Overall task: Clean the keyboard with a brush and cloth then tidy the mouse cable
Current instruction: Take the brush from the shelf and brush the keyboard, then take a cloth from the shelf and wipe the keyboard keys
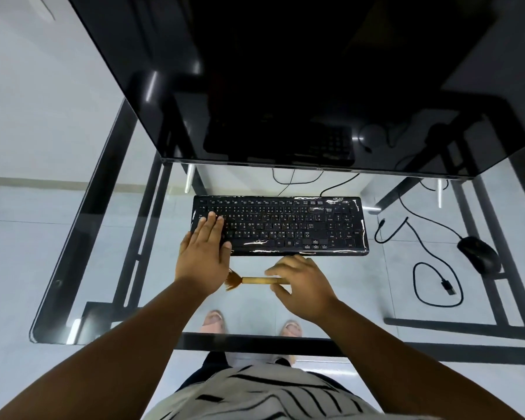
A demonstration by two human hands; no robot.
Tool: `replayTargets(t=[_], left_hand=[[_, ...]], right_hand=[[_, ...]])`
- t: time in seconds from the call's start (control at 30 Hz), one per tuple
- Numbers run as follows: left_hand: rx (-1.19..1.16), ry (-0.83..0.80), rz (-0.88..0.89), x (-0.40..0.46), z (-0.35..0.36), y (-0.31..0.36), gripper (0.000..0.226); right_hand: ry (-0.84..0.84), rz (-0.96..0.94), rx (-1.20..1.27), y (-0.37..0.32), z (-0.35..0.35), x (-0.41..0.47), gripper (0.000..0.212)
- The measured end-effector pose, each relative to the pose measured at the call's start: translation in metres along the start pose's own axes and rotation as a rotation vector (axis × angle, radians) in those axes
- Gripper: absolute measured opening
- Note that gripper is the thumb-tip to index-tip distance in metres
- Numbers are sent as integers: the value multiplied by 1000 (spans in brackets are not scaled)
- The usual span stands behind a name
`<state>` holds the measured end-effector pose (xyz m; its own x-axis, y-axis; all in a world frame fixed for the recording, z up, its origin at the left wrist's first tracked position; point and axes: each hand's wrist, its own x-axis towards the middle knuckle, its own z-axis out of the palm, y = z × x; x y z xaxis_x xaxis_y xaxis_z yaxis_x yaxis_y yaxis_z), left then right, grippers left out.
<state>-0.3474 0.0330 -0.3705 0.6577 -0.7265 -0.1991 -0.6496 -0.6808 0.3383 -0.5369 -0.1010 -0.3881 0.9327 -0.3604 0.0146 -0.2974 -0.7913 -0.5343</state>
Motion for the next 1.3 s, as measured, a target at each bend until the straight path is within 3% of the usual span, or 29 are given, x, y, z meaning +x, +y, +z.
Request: replayTargets(t=[0.13,0.37,0.8,1.0,1.13,1.3], left_hand=[[-4,96,-4,8,-28,0,57],[-91,412,31,27,-113,-5,56],[-30,932,145,54,-326,-54,56],[-5,1034,134,82,-397,-92,57],[39,987,84,109,-423,-121,59],[105,852,46,138,-423,-149,64]], right_hand=[[64,41,70,-12,-19,15,35],[270,-16,173,-50,-73,74,44],[677,-405,269,-204,-201,217,39],[801,-502,274,-284,-246,286,40],[731,-377,220,-332,-269,340,40],[412,-5,-26,-359,-277,409,54]])
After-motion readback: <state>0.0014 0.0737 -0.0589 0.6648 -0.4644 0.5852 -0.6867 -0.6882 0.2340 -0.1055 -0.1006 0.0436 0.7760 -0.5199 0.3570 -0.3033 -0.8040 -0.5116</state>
